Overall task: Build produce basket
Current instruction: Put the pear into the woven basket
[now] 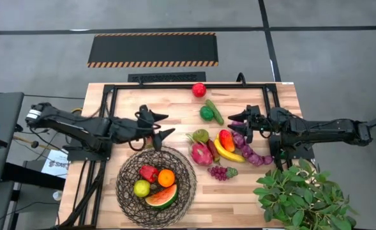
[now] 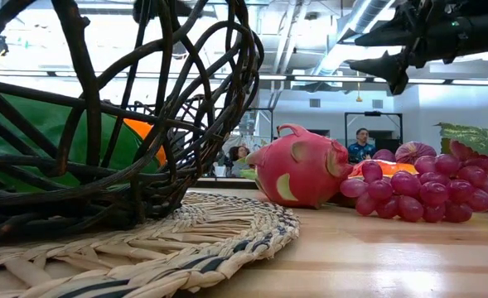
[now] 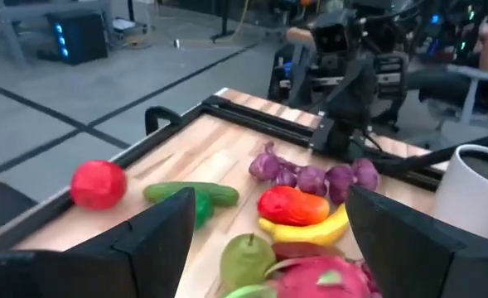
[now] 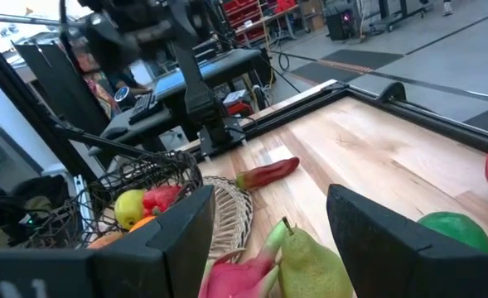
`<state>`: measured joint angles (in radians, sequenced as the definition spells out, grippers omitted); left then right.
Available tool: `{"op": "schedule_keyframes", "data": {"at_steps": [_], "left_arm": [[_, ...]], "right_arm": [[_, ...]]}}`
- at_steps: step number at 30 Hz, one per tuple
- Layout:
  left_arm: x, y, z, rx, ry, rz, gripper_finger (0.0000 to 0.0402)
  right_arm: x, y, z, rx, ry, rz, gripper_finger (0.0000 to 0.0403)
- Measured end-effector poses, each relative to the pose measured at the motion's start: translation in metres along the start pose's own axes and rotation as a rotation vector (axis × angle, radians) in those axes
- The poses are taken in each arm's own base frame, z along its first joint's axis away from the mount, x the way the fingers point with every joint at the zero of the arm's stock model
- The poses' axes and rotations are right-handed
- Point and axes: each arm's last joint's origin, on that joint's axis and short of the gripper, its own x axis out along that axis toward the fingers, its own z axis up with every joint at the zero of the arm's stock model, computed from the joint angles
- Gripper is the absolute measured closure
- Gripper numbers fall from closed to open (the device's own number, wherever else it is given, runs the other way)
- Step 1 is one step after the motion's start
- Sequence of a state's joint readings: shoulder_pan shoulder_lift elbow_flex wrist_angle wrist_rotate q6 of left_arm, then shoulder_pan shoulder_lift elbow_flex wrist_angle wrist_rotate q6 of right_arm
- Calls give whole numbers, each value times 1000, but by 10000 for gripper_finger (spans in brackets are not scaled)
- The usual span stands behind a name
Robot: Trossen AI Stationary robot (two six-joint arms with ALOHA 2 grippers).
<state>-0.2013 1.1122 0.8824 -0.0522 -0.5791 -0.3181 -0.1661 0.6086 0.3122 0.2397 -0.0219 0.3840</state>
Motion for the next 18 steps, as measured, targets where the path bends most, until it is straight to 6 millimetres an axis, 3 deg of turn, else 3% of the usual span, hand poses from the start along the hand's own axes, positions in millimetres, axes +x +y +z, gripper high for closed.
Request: {"op": "schedule_keyframes", "data": {"at_steps": [6, 10, 18], "left_arm": [[22, 20, -36, -90, -113, -14, 104], [46, 31, -46, -111, -122, 13, 104], [107, 24, -69, -41, -38, -3, 104]], "right_arm": [[1, 0, -1, 0, 9, -4, 148], [3, -2, -4, 1, 34, -14, 148], [13, -5, -13, 3, 101, -40, 148]]}}
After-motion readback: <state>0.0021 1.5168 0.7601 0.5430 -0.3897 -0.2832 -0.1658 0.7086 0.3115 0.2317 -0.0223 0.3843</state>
